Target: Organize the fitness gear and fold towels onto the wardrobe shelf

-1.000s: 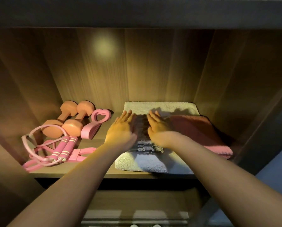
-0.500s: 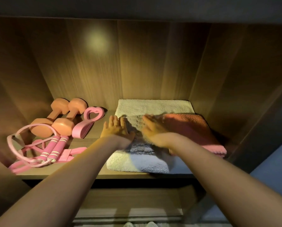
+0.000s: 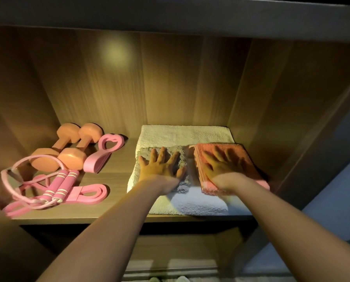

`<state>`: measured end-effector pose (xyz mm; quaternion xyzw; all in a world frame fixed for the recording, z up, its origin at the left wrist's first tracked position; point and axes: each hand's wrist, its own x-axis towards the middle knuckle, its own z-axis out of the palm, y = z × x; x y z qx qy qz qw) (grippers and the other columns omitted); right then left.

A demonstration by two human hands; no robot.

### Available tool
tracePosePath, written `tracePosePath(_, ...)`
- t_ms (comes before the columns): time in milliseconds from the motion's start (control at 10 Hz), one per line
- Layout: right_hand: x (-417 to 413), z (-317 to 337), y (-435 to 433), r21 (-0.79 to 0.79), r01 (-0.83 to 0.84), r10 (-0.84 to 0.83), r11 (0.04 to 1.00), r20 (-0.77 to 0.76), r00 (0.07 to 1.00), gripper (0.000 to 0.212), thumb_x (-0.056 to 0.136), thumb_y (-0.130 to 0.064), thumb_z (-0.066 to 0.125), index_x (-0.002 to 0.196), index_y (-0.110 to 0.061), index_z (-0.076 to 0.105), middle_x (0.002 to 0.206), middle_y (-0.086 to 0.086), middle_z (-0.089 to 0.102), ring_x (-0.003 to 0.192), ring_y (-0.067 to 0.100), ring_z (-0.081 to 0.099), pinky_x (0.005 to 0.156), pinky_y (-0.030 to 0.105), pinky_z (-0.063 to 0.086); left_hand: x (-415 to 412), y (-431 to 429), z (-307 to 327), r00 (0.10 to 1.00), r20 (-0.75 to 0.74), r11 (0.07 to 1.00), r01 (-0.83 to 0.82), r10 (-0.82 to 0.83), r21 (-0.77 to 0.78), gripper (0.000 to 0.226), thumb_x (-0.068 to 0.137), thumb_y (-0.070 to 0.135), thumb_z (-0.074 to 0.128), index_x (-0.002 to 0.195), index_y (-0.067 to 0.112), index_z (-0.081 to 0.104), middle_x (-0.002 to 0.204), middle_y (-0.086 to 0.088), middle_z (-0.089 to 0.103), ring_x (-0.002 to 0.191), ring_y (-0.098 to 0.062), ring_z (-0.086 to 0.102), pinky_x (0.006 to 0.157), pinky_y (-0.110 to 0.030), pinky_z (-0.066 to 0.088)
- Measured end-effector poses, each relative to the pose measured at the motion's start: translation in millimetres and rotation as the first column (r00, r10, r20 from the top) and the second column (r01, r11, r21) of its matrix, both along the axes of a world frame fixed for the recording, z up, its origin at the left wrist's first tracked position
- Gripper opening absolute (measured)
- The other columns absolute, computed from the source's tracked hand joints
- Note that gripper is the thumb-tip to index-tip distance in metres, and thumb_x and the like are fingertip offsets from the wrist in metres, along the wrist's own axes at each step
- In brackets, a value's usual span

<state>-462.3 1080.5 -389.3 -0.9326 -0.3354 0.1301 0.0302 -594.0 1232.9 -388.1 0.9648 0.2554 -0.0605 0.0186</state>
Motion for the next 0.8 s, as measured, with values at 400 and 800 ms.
tracePosePath(400, -14.7, 10.5, -1.7, -0.019, -0.047, 0.044, 0.999, -0.139, 0.989, 0.049, 0.100, -0.046, 0.021, 0.148, -0.037, 0.021, 0.161, -0.004, 0.008, 0.144, 0.024, 0.015, 0.112, 0.048, 0.015, -10.9, -2.7, 8.0, 0.988, 0.142, 0.998, 0.062, -0.062, 0.003, 0.070, 0.090, 0.071, 0.003, 0.152, 0.040, -0.007, 0.162, 0.001, -0.014, 0.148, -0.024, -0.015, 0.117, -0.055, -0.010)
tracePosePath(800, -80.9, 103.4, -23.6, 0.878, -0.064, 0.332, 0.474, -0.111, 0.937, 0.047, 0.097, -0.039, 0.048, 0.143, -0.030, 0.045, 0.119, -0.016, 0.062, 0.110, 0.001, 0.059, 0.090, 0.021, 0.050, -18.6, -11.0, -15.4, 0.997, 0.071, 0.999, 0.031, -0.029, -0.026, 0.065, 0.094, 0.064, 0.002, 0.151, 0.038, -0.013, 0.161, -0.004, -0.015, 0.149, -0.027, -0.014, 0.117, -0.053, -0.009)
